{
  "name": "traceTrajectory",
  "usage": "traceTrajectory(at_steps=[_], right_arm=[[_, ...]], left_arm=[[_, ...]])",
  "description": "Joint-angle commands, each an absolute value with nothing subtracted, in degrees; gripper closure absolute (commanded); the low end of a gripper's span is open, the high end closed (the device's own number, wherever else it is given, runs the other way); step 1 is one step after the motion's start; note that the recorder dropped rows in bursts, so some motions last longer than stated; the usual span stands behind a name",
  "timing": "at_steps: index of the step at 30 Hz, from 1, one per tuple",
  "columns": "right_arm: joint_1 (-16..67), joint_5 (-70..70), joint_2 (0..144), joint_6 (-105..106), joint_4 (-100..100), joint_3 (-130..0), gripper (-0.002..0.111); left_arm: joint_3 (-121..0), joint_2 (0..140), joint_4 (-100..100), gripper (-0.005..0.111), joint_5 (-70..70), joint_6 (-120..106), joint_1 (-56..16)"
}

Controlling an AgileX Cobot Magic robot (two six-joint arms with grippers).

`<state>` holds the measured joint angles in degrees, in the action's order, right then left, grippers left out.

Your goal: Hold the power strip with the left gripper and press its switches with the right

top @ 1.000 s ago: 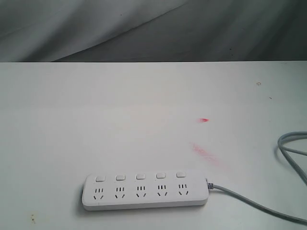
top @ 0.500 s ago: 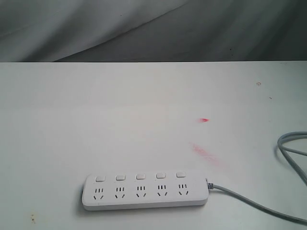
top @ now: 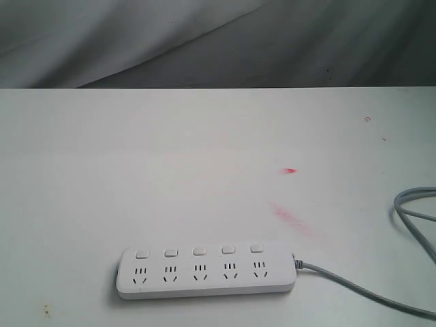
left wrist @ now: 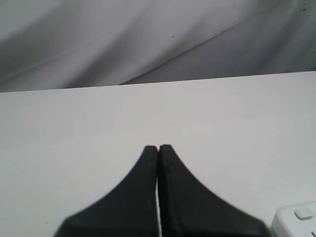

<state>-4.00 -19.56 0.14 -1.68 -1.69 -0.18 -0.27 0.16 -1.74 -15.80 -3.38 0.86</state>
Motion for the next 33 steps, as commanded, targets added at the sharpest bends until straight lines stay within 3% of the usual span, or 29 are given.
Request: traceTrajectory(at_steps=[1,8,25,33], right_arm=[[-4.57,-19.34,0.00,-1.83,-1.74,0.00,0.105],[-4.57,-19.34,0.00,-1.83,-1.74,0.00,0.105],[-4.57,-19.34,0.00,-1.83,-1.74,0.00,0.105],[-4.57,-19.34,0.00,-1.83,-1.74,0.00,0.105]], left_arm=[[0.00,0.00,-3.05,0.106,-13.38,-3.43,0.55],[-6.80,3.27,-3.05,0.106,-12.25,-9.20,0.55],[-33.54,39.99,-3.77,0.106,-14.09,-13.31,0.55],[-39.91,51.63,-21.34,0.106,-17.68,-42.50,0.67]])
